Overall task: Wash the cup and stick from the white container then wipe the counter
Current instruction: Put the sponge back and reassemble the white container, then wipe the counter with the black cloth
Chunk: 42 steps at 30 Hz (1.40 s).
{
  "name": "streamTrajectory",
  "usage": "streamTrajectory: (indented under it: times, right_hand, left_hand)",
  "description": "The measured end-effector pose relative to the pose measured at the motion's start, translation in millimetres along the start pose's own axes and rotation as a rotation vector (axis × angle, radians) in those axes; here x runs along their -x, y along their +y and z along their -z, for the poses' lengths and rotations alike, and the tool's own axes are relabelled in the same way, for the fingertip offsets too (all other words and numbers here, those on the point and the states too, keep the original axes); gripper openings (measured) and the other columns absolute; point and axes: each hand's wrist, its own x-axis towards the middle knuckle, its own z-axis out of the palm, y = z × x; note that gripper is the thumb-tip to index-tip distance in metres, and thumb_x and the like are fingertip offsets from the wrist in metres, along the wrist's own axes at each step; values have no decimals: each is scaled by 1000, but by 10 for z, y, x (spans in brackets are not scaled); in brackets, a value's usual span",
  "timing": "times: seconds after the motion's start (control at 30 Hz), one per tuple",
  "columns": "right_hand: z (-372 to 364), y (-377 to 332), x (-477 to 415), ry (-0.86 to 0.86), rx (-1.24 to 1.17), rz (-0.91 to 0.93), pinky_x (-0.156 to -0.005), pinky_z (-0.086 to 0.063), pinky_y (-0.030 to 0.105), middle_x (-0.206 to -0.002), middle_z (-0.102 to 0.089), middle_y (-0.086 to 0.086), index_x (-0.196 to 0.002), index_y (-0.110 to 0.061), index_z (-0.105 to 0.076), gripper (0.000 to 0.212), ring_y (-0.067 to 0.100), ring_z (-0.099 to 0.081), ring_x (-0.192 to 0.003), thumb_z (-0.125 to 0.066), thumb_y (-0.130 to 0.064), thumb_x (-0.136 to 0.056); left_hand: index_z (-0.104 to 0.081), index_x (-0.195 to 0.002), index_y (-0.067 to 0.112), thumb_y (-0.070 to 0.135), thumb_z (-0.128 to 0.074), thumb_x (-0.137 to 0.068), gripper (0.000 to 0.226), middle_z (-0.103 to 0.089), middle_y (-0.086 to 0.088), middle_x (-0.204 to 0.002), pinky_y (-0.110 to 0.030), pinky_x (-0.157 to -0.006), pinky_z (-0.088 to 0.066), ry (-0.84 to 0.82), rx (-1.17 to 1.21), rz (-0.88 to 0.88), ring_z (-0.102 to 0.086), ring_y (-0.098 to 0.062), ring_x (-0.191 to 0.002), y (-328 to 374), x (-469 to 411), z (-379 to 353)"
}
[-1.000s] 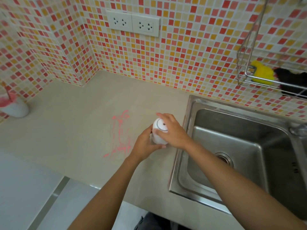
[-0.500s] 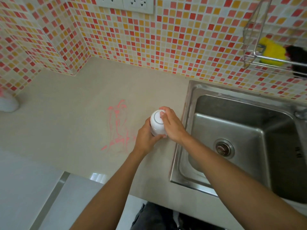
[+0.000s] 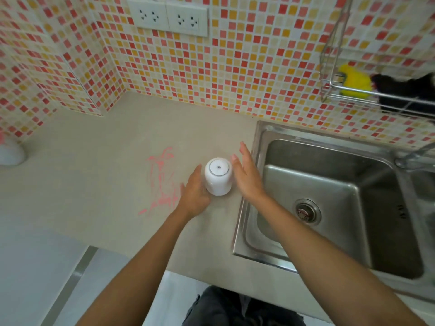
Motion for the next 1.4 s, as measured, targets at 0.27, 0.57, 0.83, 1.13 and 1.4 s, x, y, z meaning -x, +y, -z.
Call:
streamTrajectory:
  times: [0.27, 0.57, 0.83, 1.13, 1.4]
  right_hand:
    - [806, 802, 472, -42, 679, 75, -121, -9, 43, -161, -10, 5, -154, -16, -10, 73, 21, -2, -148, -35, -55, -97]
    - [1954, 847, 615, 283, 730, 103, -119, -14, 47, -161, -3, 5, -153, -12, -13, 65, 20, 2, -148, -29, -46, -100]
    - [3190, -347, 139, 733, 585, 457, -113, -21, 23, -151, -36, 9, -145, -8, -36, 53, 20, -31, -140, -44, -32, -99]
    - [3672, -478, -912, 165, 740, -299, -90, -50, 40, -140, -46, 13, -142, -11, -36, 73, 32, -53, -116, -55, -49, -82]
    - [3748, -402, -1113, 254, 928, -333, -82, -47, 42, -122, -49, 13, -124, -19, -51, 39, 38, -47, -112, -61, -25, -87]
  left_hand:
    - [-26, -149, 9, 14, -48, -85, 68, -17, -13, -160, -41, -118, 7, 513, -237, -178, -8, -27, -149, 404, 209, -57]
    - [-15, -153, 13, 40, -30, -99, 62, -7, -11, -162, -49, -119, 1, 407, -544, -440, 0, -26, -149, 1508, -208, -867]
    - [-6, -155, 10, 45, -24, -103, 64, 2, -12, -162, -45, -121, 5, 476, -645, -683, 3, -26, -150, 3115, -994, -1113]
    - [-16, -153, 9, 46, -9, -98, 67, -9, -12, -161, -43, -120, 9, 412, -846, -576, -2, -25, -150, 3404, -1407, -1291]
    - [-23, -152, 9, 44, -7, -95, 68, -13, -12, -161, -43, -120, 6, 390, -844, -568, -8, -26, -150, 3432, -1406, -1277]
